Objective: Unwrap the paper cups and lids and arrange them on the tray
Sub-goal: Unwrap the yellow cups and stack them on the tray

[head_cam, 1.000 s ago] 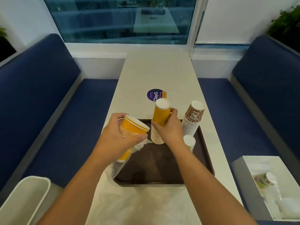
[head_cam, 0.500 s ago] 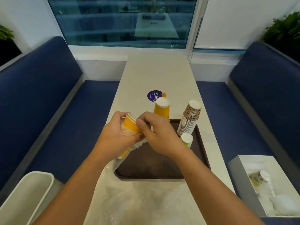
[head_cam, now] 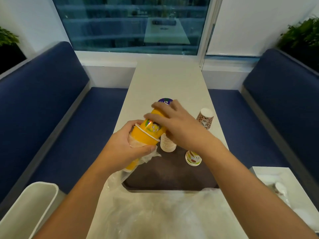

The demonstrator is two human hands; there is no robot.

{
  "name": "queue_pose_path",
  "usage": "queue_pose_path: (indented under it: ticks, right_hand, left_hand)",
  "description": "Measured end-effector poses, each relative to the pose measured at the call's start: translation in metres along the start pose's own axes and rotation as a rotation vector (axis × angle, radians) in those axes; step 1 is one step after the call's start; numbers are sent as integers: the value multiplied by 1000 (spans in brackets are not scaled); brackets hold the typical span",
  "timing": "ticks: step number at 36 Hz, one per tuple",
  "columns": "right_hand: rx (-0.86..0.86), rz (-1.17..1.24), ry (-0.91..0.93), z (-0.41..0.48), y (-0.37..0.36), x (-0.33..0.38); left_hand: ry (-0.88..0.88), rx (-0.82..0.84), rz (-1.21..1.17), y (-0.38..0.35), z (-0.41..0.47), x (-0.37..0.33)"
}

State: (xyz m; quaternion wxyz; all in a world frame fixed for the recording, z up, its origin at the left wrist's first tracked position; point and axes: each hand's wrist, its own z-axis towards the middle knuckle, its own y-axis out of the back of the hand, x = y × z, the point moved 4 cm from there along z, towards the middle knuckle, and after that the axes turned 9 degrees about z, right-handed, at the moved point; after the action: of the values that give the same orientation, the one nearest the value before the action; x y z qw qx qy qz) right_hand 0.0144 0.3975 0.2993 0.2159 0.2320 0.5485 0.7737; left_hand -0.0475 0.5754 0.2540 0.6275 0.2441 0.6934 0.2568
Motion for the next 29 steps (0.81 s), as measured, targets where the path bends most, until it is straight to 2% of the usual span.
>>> queue_pose_path:
  ticks: [3,7,10,13,16,21,23,25,27,29]
  right_hand:
    - [-321,-2,-116,1,12,-28]
    - [-604,467,-563,1,-3,-58]
    - [-587,638,-807,0,-45,-76]
    - [-437,686,-933,-7,-91,-85]
    - [-315,764,-955,-16,-125,-87]
    - [-326,765,-935,-18,-132,-88]
    - [-390,702,-933,-19,-124,-82]
    - [-547,630,-914,-20,-105,-71]
    - [-722,575,-824,-19,-78,-52]
    - [-742,632,-692,-15,-55,-31]
  left_hand:
    - [29,-40,5,1,4,5]
    - [53,-57,-4,-2,10,12]
    - [67,-49,-1,-7,16,13]
    - [74,-47,1,-12,23,14]
    - [87,-41,8,-16,29,16]
    - [118,-31,27,-16,34,19]
    - [120,-38,28,-14,33,20]
    - [119,-47,24,-12,32,19]
    - [121,-48,21,-12,29,17]
    - [121,-49,25,-11,26,14]
